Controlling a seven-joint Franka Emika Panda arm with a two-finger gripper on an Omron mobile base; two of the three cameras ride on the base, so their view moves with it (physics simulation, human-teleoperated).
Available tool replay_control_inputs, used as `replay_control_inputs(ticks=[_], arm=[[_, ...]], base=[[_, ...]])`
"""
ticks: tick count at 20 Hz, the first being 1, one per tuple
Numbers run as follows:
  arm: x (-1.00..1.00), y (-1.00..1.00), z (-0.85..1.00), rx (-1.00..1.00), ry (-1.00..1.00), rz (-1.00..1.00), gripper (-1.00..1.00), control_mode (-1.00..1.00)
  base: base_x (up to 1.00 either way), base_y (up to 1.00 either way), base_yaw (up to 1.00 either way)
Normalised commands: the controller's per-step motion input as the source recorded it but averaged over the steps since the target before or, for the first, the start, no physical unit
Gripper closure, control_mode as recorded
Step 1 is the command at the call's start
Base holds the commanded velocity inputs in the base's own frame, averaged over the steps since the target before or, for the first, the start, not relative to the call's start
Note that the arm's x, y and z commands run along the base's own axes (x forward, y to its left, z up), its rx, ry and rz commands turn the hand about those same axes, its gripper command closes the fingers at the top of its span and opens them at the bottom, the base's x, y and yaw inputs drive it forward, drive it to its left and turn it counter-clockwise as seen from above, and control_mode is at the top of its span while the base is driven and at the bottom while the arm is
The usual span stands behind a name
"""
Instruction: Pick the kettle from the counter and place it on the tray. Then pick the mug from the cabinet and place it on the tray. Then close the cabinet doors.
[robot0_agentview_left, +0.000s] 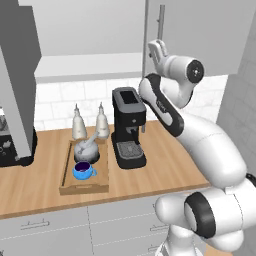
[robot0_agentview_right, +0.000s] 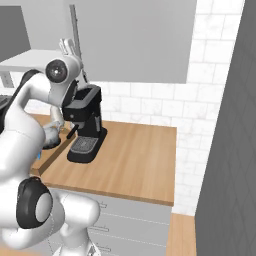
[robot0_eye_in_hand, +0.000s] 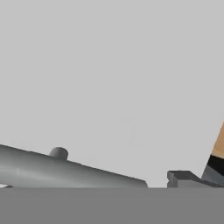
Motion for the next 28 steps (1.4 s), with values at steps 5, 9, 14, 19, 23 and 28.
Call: replay_control_inputs(ticks=[5,9,14,19,23,28], arm=[[0.45,0.02,-0.05,-0.13,0.07,0.00,-1.00,-1.00],[0.39,0.05,-0.21,-0.12,0.00,0.00,-1.00,-1.00],[0.38,0.08,-0.19,-0.10,0.00,0.00,-1.00,-1.00],[0.32,0.12,-0.17,-0.08,0.03,0.00,-1.00,-1.00],[0.03,0.19,-0.23,-0.09,0.09,0.00,-1.00,-1.00],[-0.02,0.20,-0.09,-0.08,0.18,0.00,-1.00,-1.00]], base=[[0.00,0.00,0.00],[0.00,0.00,0.00],[0.00,0.00,0.00],[0.00,0.00,0.00],[0.00,0.00,0.00],[0.00,0.00,0.00]])
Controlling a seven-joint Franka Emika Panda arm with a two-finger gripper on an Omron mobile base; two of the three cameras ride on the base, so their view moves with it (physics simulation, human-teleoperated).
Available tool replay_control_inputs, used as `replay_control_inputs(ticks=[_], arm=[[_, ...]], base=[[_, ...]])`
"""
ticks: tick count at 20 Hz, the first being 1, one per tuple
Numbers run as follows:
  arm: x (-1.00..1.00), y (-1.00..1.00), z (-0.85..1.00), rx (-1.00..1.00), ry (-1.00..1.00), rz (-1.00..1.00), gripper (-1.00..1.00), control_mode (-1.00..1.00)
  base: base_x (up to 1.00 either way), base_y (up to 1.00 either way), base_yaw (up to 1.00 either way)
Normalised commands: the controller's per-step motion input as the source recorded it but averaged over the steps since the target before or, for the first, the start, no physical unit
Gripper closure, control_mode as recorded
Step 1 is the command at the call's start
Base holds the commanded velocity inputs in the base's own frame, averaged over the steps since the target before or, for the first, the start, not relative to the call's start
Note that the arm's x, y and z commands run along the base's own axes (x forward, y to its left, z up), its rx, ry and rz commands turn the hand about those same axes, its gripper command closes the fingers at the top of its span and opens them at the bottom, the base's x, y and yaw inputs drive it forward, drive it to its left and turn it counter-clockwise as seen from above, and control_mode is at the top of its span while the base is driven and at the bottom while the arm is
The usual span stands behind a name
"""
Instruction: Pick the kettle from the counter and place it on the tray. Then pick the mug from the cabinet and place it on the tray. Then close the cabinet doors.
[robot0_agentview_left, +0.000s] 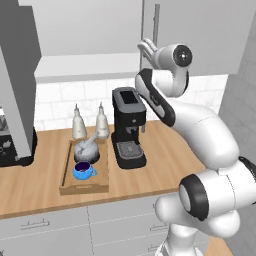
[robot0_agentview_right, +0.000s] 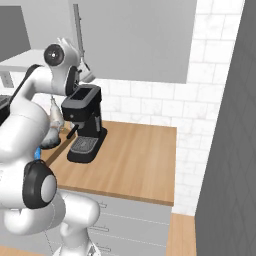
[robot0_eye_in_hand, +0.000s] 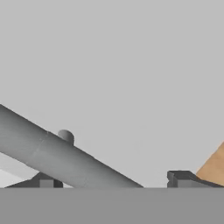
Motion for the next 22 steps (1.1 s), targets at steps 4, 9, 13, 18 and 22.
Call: replay_control_inputs(ticks=[4,9,13,18,22], arm=[[-0.12,0.16,-0.05,-0.04,0.19,0.00,-1.00,-1.00],[-0.25,0.12,-0.11,-0.02,0.22,0.00,-1.00,-1.00],[-0.39,0.04,-0.10,-0.01,0.15,0.00,-1.00,-1.00],[-0.56,0.09,-0.09,0.00,0.00,0.00,-1.00,-1.00],[-0.68,0.17,-0.13,0.00,-0.05,0.10,-1.00,-1.00]], base=[[0.00,0.00,0.00],[0.00,0.00,0.00],[0.00,0.00,0.00],[0.00,0.00,0.00],[0.00,0.00,0.00]])
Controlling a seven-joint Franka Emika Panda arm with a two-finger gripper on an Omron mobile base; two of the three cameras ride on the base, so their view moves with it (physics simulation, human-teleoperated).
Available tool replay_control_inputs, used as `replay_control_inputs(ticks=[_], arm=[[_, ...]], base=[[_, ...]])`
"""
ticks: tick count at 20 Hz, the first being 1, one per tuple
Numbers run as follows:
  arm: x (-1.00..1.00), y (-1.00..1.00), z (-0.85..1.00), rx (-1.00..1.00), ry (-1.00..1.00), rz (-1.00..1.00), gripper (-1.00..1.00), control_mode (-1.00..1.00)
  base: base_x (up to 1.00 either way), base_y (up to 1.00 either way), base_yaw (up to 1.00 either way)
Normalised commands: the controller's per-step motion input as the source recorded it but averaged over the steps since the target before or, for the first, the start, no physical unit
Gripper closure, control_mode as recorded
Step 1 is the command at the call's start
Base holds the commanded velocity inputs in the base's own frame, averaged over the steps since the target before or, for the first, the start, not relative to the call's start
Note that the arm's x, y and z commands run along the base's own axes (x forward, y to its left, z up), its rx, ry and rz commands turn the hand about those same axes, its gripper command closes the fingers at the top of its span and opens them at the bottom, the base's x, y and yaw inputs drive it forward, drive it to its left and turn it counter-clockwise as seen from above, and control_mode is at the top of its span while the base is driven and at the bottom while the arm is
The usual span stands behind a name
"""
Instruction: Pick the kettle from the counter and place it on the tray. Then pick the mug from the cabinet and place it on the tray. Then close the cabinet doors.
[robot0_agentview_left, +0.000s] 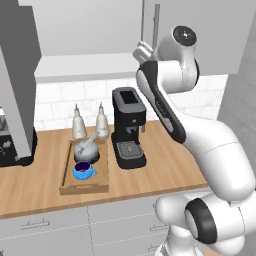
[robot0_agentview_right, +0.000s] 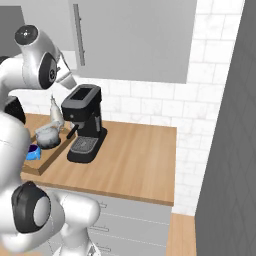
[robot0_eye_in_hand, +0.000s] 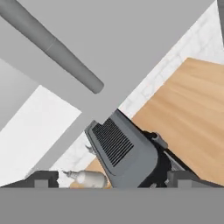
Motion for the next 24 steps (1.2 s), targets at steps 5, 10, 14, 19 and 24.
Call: replay_control_inputs(ticks=[5,10,14,19,24], arm=[[-0.57,0.21,0.00,-0.17,-0.07,0.25,-1.00,-1.00],[-0.33,0.30,-0.03,-0.33,0.01,0.22,-1.00,-1.00],[-0.26,0.17,-0.03,-0.24,0.04,0.16,-1.00,-1.00],[-0.30,0.01,0.00,-0.07,0.10,0.19,-1.00,-1.00],[-0.26,0.15,0.00,-0.15,0.07,0.15,-1.00,-1.00]], base=[[0.00,0.00,0.00],[0.00,0.00,0.00],[0.00,0.00,0.00],[0.00,0.00,0.00],[0.00,0.00,0.00]])
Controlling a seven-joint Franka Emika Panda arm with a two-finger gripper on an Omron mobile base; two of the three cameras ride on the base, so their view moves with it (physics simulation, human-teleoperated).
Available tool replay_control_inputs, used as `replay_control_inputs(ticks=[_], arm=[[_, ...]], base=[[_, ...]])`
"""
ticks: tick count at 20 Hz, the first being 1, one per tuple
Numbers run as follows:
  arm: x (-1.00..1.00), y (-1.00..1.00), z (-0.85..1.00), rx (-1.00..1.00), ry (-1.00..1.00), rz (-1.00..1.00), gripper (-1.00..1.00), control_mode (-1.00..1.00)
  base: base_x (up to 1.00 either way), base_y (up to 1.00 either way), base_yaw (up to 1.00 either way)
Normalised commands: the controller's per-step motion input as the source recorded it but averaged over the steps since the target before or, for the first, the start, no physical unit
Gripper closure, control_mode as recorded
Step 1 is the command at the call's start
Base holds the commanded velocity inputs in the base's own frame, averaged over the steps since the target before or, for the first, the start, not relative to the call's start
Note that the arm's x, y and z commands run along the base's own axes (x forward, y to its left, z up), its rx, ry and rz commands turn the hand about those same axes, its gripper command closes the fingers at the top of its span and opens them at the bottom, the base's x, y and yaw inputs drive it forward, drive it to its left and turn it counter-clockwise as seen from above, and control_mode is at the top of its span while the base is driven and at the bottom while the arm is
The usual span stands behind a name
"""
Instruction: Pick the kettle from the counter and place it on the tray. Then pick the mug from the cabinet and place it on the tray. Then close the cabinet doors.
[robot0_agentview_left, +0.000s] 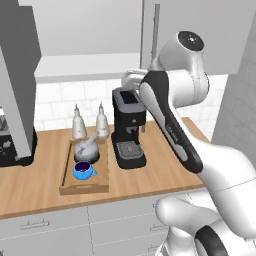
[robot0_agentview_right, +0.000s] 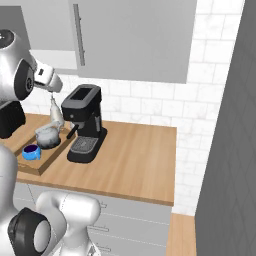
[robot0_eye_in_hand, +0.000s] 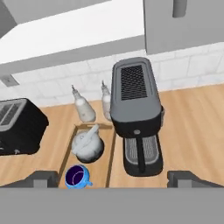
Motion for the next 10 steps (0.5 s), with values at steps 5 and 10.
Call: replay_control_inputs(ticks=[5,10], arm=[[-0.22,0.32,0.00,-0.24,0.05,0.10,-1.00,-1.00],[-0.28,0.29,0.00,-0.17,0.00,0.08,-1.00,-1.00]], base=[[0.00,0.00,0.00],[0.00,0.00,0.00]])
